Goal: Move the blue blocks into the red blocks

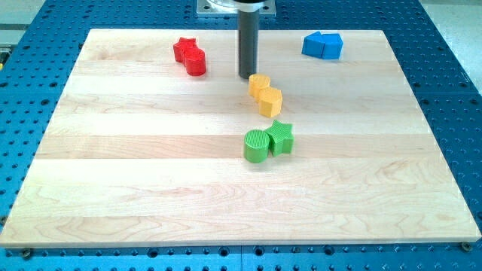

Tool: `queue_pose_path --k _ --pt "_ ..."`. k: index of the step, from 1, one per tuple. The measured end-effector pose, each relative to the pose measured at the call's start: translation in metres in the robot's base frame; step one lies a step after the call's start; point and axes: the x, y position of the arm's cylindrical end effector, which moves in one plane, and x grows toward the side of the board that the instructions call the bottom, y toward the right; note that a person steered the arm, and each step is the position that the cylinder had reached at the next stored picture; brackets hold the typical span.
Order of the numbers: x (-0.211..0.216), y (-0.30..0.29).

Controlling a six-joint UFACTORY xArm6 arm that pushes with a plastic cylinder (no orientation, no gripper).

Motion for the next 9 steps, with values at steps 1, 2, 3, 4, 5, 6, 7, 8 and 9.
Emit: queue_pose_path --k 1,2,3,4,5,6,7,8,9 --pt "0.011 0.045" --pt "0.061 0.075" --pt "0.099 0.070" --pt "0.105 0.042" --pt "0.064 0.122" --pt "0.008 0.215" --pt "-0.030 0.217" --pt "-0.037 0.181" --pt "-0.037 0.158"
